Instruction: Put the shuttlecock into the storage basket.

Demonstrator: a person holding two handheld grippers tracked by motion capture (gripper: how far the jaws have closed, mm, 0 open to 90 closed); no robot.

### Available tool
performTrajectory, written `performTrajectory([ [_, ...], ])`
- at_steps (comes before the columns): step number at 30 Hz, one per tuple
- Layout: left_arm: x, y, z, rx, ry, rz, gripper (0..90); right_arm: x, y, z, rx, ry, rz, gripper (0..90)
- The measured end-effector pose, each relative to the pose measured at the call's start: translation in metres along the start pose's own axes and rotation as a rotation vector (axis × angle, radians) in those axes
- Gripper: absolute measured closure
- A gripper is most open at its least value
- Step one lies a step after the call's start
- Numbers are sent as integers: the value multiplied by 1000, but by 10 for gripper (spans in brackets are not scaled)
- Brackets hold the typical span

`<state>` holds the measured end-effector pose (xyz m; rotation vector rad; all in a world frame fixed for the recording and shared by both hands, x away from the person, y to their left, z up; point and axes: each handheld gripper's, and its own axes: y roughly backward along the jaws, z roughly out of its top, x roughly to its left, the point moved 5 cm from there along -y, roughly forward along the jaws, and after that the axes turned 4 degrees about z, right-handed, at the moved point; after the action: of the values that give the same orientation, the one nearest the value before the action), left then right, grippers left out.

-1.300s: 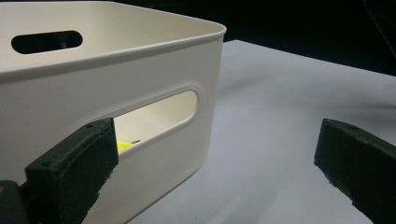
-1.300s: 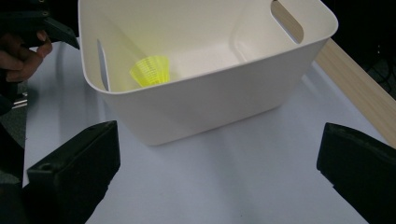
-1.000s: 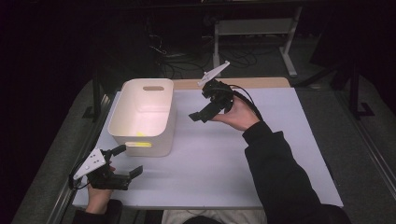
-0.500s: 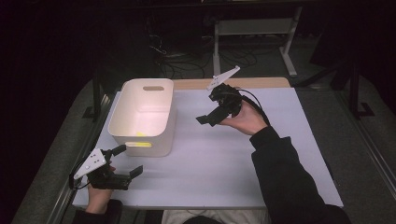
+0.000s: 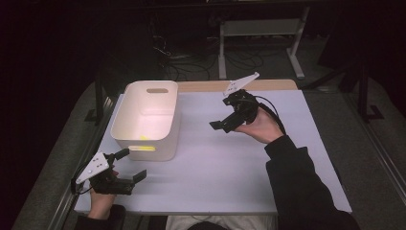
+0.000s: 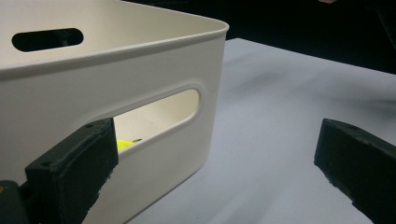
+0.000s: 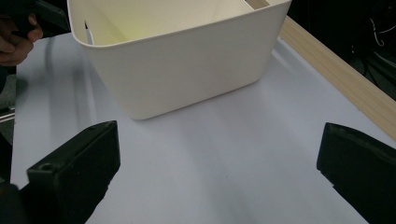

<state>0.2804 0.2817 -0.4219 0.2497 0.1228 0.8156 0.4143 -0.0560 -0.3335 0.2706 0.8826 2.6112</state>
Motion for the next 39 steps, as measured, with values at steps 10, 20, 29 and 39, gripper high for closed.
performTrajectory([
  [10,0,0,0,2,-1,3,0,-1,12,-21,-27,-19,-9,0],
  [20,0,0,0,2,-1,4,0,0,19,-37,-43,-42,-18,0],
  [29,0,0,0,3,-3,4,0,-3,22,-58,-39,-71,-29,0],
  [39,0,0,0,5,-5,4,0,-5,30,-76,-53,-102,-42,0],
])
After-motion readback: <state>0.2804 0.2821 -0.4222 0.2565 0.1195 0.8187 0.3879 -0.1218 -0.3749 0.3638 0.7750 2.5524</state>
